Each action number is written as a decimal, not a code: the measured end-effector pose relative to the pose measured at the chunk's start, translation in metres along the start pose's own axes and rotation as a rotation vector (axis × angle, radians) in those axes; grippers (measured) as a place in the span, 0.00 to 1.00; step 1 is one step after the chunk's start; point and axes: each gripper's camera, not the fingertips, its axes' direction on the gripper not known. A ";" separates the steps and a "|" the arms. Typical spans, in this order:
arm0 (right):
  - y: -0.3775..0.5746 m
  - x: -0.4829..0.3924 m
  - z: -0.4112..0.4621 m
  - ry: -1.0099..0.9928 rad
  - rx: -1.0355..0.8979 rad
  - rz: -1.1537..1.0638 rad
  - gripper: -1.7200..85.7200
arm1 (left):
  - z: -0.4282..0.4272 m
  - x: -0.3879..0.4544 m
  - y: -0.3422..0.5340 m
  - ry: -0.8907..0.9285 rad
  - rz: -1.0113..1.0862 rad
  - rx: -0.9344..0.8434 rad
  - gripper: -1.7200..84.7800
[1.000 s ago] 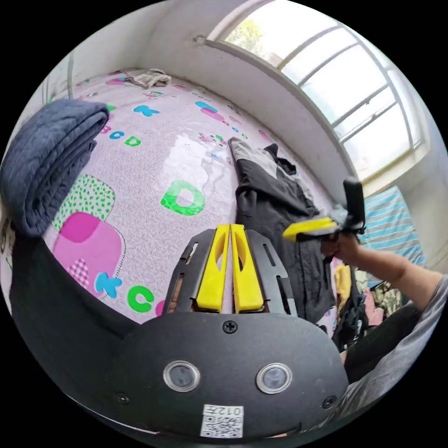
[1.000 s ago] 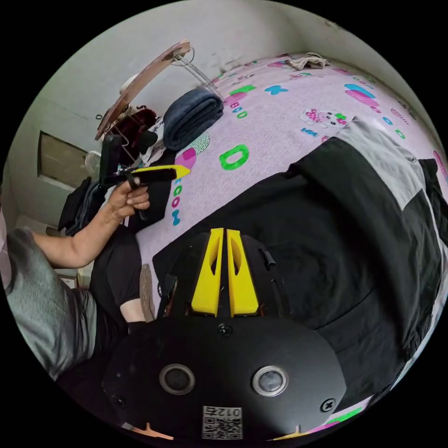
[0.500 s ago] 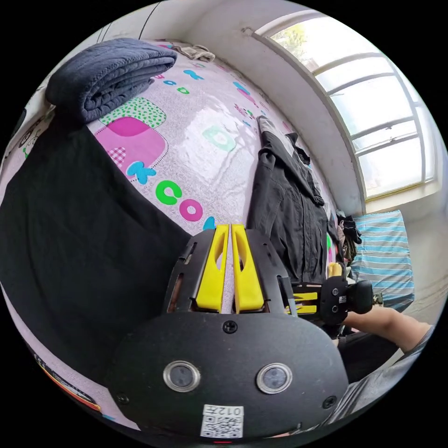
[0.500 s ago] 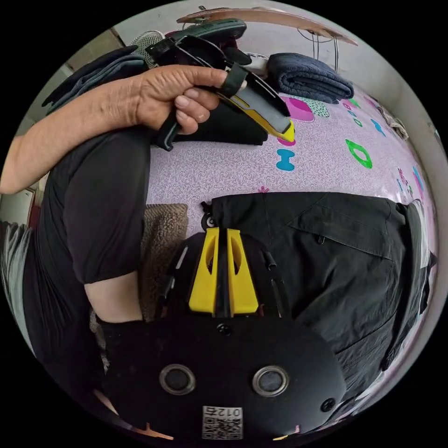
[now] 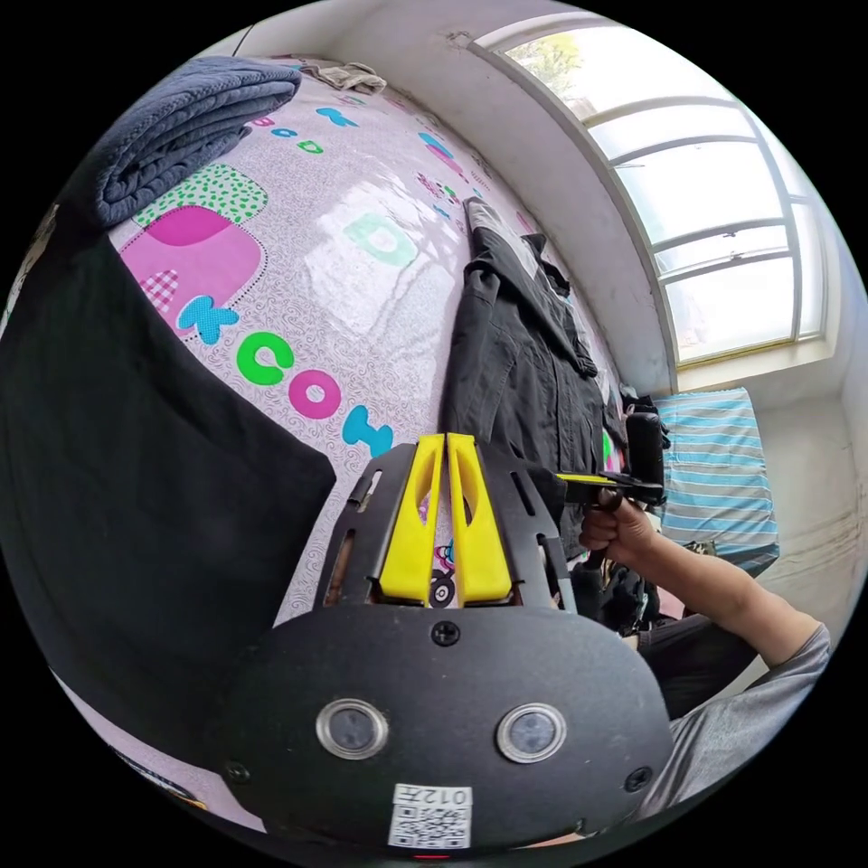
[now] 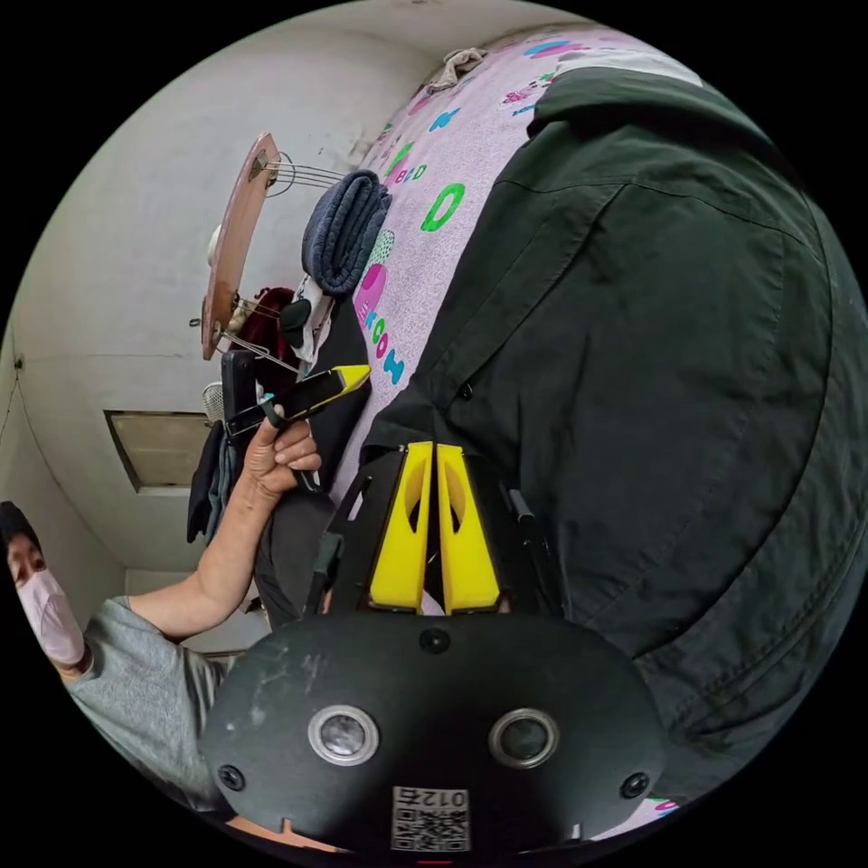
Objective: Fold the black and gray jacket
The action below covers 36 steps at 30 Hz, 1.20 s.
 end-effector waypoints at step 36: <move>0.007 -0.213 0.088 0.356 -0.145 -0.556 0.01 | 0.009 0.244 0.071 -0.191 0.696 -0.093 0.14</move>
